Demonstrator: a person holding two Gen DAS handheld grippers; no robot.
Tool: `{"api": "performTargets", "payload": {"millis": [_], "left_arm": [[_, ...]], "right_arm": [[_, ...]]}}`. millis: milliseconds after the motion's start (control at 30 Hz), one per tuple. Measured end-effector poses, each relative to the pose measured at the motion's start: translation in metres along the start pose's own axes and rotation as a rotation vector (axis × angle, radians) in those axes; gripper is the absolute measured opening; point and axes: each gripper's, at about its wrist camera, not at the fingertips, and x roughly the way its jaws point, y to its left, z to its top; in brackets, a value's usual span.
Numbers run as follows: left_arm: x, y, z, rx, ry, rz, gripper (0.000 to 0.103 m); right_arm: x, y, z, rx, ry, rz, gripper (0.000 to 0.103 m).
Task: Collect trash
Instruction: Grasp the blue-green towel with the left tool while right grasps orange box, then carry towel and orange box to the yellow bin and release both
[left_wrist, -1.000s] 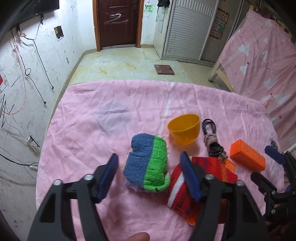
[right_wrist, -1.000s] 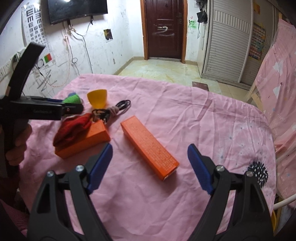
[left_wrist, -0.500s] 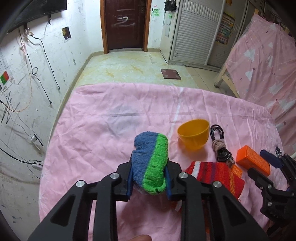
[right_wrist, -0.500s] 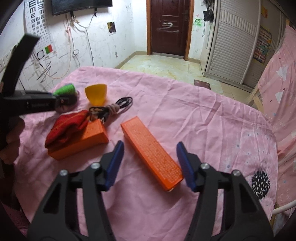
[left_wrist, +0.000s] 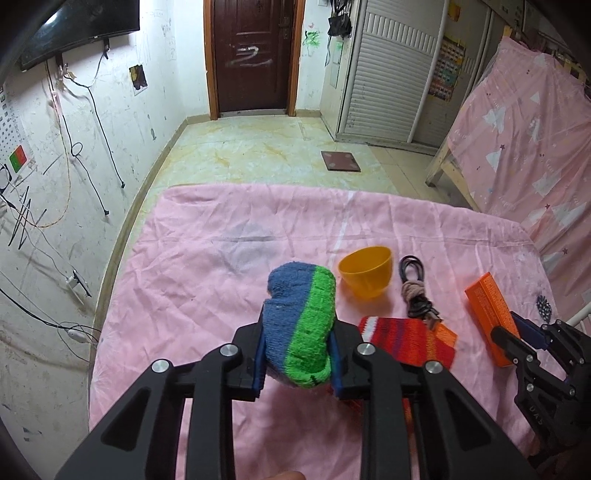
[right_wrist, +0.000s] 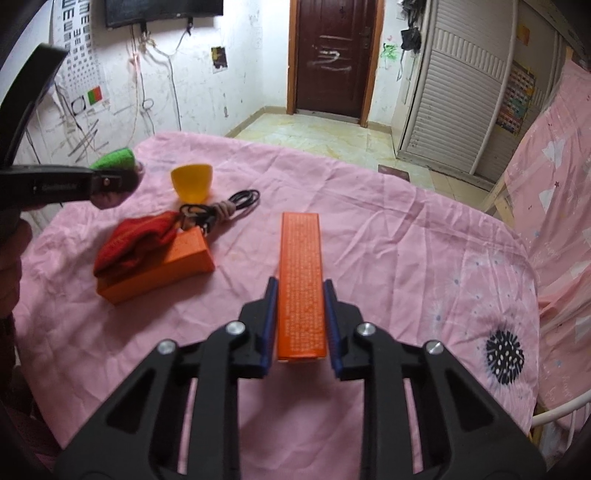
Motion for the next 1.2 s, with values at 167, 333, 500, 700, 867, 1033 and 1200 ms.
{"api": "performTargets", "payload": {"millis": [167, 333, 500, 700, 867, 1033, 1200], "left_arm": [[-0.017, -0.009, 0.001, 0.014, -0.029, -0.003, 0.019], [-0.031, -0.028, -0.001, 0.039, -0.051, -0.013, 0.019], [-0.044, -0.052, -0.001, 0.074, -0.069, -0.033, 0.019], [-0.055, -0.088, -0.003, 0.130, -0.088, -0.069, 0.019], [-0.062, -0.123, -0.007, 0.180, -0.095, -0.102, 0.019], [-0.066, -0.159, -0.012, 0.238, -0.091, -0.136, 0.019], [-0.068, -0.198, -0.020, 0.299, -0.084, -0.162, 0.019]], "right_arm": [[-0.020, -0.010, -0.004, 0.039, -0.044, -0.006, 0.022], [-0.039, -0.023, -0.011, 0.073, -0.080, -0.022, 0.022], [-0.061, -0.045, -0.024, 0.126, -0.121, -0.052, 0.022], [-0.092, -0.077, -0.046, 0.200, -0.166, -0.110, 0.022], [-0.118, -0.109, -0.070, 0.270, -0.194, -0.175, 0.022], [-0.142, -0.146, -0.101, 0.354, -0.213, -0.248, 0.022], [-0.158, -0.176, -0.132, 0.416, -0.210, -0.307, 0.022]]}}
